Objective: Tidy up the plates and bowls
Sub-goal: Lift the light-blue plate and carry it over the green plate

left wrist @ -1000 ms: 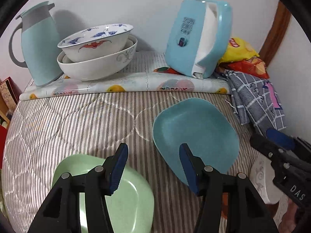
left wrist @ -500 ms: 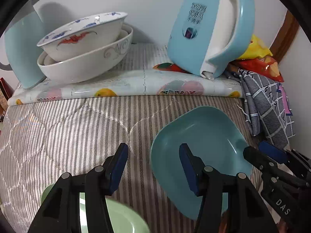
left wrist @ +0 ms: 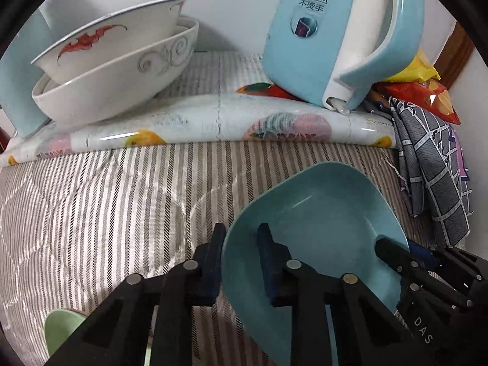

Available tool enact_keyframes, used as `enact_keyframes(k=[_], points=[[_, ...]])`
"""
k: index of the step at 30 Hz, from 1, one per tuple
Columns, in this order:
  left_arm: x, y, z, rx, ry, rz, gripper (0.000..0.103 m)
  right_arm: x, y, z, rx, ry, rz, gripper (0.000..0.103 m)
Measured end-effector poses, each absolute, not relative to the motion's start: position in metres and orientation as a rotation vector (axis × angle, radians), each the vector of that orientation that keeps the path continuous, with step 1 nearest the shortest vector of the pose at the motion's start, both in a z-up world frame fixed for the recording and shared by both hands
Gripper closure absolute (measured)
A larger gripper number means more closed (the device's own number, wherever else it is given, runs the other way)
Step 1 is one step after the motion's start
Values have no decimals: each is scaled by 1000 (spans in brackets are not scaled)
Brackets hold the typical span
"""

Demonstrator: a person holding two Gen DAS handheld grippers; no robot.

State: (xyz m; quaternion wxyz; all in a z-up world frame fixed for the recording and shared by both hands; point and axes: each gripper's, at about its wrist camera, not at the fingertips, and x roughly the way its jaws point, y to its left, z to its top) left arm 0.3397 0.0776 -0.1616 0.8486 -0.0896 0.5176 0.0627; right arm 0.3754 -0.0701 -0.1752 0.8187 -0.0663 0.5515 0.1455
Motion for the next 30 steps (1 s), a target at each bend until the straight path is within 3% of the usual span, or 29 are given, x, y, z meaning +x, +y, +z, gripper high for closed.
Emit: enact_keyframes(k=[7,30], points=[[333,91,-155,-281,1056,113,88,371,-79,-156,-75,1115,311,95],[259,96,-83,-296,919,110,88,296,-85,-78,13,980,341,96]])
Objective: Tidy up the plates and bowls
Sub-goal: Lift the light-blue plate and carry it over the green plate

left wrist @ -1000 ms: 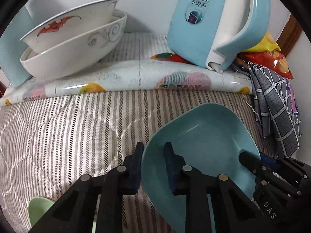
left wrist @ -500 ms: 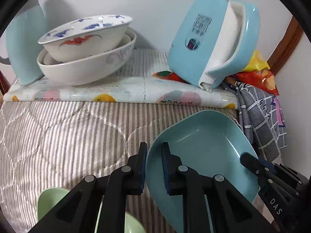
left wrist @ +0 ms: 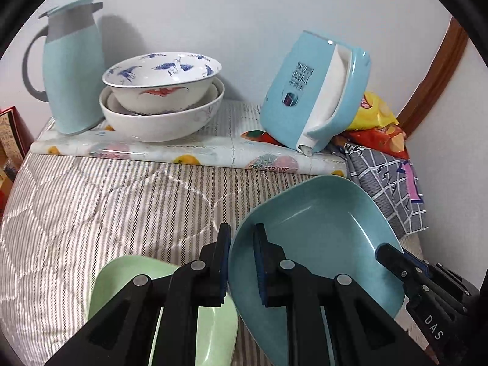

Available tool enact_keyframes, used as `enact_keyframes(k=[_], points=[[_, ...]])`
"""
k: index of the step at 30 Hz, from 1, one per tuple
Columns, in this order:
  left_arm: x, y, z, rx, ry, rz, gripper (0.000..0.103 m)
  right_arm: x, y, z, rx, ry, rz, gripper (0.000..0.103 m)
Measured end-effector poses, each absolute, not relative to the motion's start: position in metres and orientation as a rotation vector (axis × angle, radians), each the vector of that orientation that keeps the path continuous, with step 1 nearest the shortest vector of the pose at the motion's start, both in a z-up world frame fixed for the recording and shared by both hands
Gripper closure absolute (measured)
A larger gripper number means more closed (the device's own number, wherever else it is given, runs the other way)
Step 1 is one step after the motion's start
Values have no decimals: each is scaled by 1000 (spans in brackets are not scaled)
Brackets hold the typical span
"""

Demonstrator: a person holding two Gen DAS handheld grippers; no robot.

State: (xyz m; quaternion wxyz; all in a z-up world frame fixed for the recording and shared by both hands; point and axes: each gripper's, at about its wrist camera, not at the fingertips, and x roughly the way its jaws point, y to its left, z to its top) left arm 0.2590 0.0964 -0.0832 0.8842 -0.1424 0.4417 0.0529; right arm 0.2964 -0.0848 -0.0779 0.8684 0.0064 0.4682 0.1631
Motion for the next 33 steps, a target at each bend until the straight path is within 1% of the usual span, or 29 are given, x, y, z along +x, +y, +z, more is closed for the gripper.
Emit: enact_keyframes(k=[7,18,33], points=[[226,105,-64,-291,885,120,88,265,-80,-60,19,944,354,96],[179,122,-49,-286,853,144,88,219,-67,-44,30,912,378,96],[144,151,-63,-295,869,160,88,184,-43,-59,37,924,390,96]])
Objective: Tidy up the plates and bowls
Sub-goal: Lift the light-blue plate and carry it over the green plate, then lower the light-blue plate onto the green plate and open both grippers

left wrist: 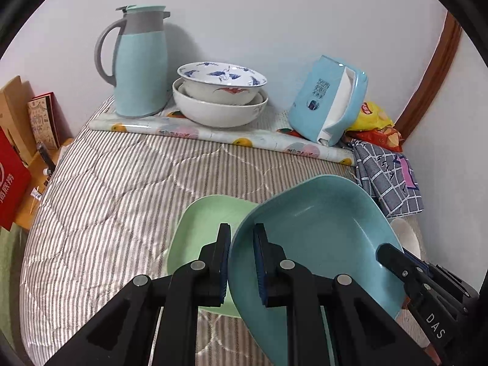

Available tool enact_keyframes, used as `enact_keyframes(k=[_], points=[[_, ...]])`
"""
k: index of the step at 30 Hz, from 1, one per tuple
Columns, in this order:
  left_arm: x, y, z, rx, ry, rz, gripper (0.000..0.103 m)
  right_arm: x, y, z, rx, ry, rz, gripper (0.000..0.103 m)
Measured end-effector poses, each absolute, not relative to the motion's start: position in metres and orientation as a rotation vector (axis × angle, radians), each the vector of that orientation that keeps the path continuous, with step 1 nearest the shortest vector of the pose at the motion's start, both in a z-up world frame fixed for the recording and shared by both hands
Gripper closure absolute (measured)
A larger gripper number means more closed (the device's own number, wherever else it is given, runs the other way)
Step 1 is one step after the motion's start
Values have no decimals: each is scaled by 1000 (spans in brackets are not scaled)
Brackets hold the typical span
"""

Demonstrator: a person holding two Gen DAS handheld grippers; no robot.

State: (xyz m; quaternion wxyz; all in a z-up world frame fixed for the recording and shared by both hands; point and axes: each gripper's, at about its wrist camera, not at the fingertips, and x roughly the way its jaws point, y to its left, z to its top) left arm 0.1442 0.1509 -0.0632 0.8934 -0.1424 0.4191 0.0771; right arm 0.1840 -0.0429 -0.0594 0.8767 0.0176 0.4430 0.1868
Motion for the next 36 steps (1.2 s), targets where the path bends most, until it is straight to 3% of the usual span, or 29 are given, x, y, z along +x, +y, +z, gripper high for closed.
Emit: enact_keyframes(k=[20,36], points=[[154,195,-83,-328,881,199,88,195,1,-83,51,929,428,96],[186,207,-128,-331,956,168,88,219,14,-127,37,1014,396,96]])
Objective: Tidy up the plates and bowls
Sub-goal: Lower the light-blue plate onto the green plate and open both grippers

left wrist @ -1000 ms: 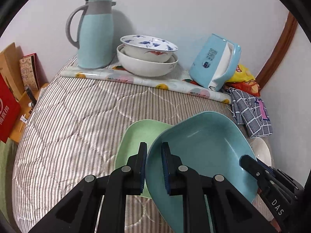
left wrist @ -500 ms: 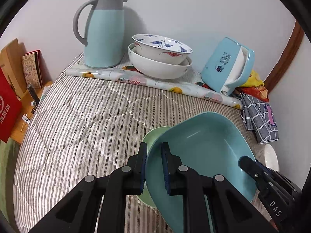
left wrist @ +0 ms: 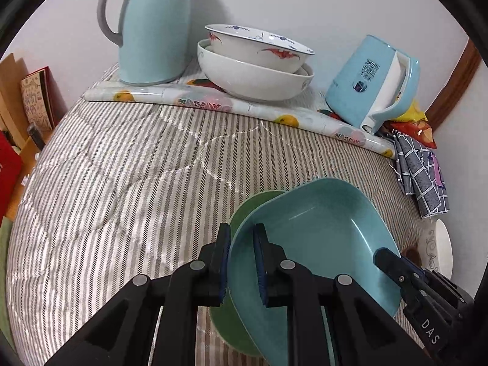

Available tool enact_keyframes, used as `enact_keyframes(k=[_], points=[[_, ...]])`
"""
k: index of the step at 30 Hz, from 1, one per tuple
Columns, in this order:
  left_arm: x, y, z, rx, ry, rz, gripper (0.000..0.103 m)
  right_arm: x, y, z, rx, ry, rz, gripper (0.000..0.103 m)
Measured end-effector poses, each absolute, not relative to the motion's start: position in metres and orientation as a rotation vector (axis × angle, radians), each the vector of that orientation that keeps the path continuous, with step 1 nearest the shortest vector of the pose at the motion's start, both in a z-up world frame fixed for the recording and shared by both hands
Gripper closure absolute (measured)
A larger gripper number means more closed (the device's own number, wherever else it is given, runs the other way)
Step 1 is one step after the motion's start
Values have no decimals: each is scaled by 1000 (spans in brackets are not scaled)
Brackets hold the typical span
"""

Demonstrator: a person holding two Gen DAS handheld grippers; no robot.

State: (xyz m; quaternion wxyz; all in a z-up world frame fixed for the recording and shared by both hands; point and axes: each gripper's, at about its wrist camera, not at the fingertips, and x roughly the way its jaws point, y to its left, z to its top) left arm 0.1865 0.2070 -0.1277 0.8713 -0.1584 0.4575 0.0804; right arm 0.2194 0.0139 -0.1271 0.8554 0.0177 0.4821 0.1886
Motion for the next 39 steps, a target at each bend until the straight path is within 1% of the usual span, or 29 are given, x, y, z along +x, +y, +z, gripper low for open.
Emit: enact_keyframes(k=[11,17,23,26,27,29,31,34,39], points=[[200,205,-131,-302,941,150,81,214,13,-131,10,1043,419,96],[196,204,-128,-274,937,150,78,207,10,-135,49,1071,435,96],[186,204,-124,-266,937,149,70,200,13,-136,65,1069,418,96],[179,205,-118,-262,925,140,63,197,14,-135,70,1072,406,96],[178,206,-116,-262,921,140,61,195,15,-134,61,1070,404,95],[175,207,-114,-262,916,137,60,192,15,-133,52,1071,406,94],[172,207,-112,-267,918,133,60,187,13,-130,59,1074,419,89],[166,208,-111,-272,916,131,57,178,14,-126,40,1078,436,86],[157,211,-110,-296,914,136,57,163,16,-120,24,1059,478,79]])
